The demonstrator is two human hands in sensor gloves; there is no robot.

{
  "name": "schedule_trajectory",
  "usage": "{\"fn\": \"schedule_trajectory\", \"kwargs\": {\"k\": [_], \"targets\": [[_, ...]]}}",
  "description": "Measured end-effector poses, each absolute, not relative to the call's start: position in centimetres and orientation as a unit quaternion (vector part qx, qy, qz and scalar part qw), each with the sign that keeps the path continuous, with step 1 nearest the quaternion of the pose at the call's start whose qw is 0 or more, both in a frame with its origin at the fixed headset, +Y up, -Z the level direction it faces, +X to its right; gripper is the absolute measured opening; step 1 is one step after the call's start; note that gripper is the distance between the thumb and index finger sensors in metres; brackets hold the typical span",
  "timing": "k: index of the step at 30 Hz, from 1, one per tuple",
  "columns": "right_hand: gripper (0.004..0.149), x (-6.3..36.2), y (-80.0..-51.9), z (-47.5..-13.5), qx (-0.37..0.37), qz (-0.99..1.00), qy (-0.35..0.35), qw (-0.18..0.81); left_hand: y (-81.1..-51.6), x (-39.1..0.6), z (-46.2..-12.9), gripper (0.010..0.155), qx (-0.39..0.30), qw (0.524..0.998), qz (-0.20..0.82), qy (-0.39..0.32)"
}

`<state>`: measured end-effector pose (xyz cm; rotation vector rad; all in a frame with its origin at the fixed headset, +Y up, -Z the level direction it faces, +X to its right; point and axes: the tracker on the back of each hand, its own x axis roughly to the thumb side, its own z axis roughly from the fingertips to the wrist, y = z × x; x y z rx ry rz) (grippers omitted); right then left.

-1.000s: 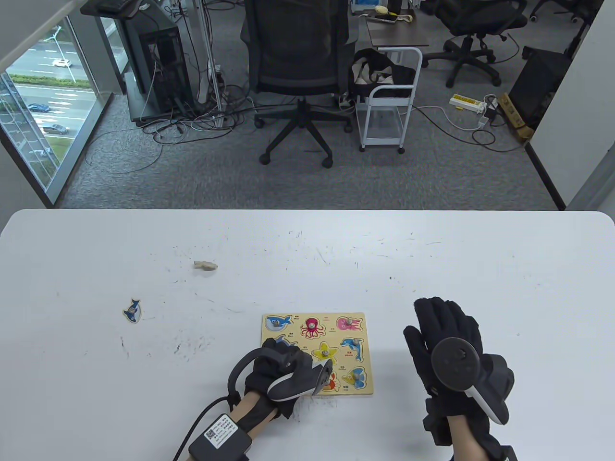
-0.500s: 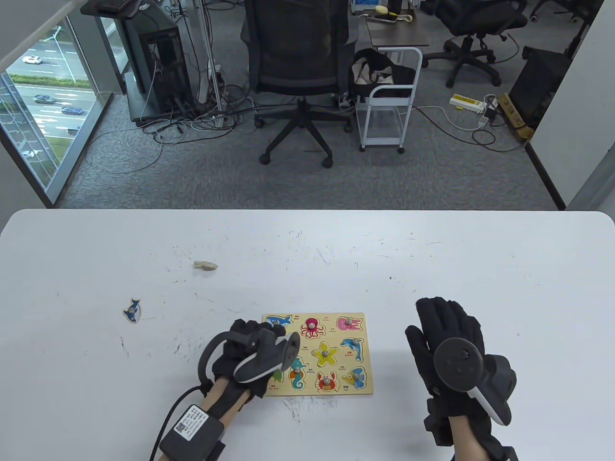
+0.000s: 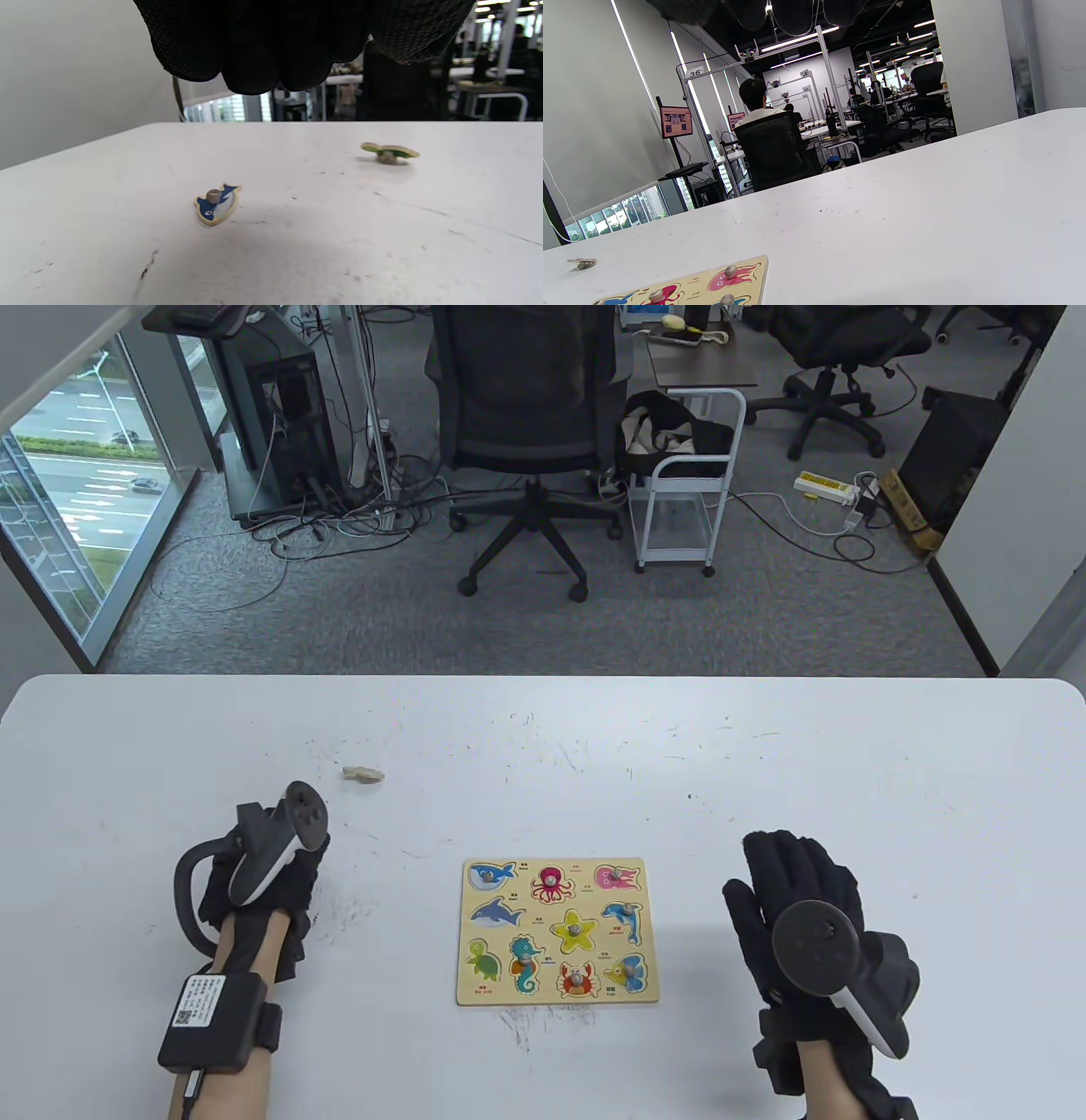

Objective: Fit puzzle pieces into frame

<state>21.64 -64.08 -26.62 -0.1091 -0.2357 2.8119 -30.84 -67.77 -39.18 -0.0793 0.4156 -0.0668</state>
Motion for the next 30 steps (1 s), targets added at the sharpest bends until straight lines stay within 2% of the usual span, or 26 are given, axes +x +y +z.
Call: {"fn": "schedule_trajectory", "kwargs": {"k": [9,15,22,30], "targets": [[0.061,21.8,-64.0,-26.6,-0.039,0.983,-0.077,0.164,-69.6,-34.7,-41.3,0.060,-0.042,0.956,-0.098,0.273],[0.061,21.7,-64.1,-26.8,-0.045,0.984,-0.070,0.157,-72.0,-36.9,-42.7,0.055,-0.066,0.943,-0.086,0.315],[0.061,21.8,-64.1,-26.8,-0.053,0.984,-0.067,0.157,-74.7,-38.3,-43.8,0.054,-0.091,0.931,-0.078,0.345],[0.061,21.8,-64.1,-26.8,-0.056,0.984,-0.066,0.153,-76.3,-38.2,-44.6,0.053,-0.115,0.924,-0.099,0.351]]}}
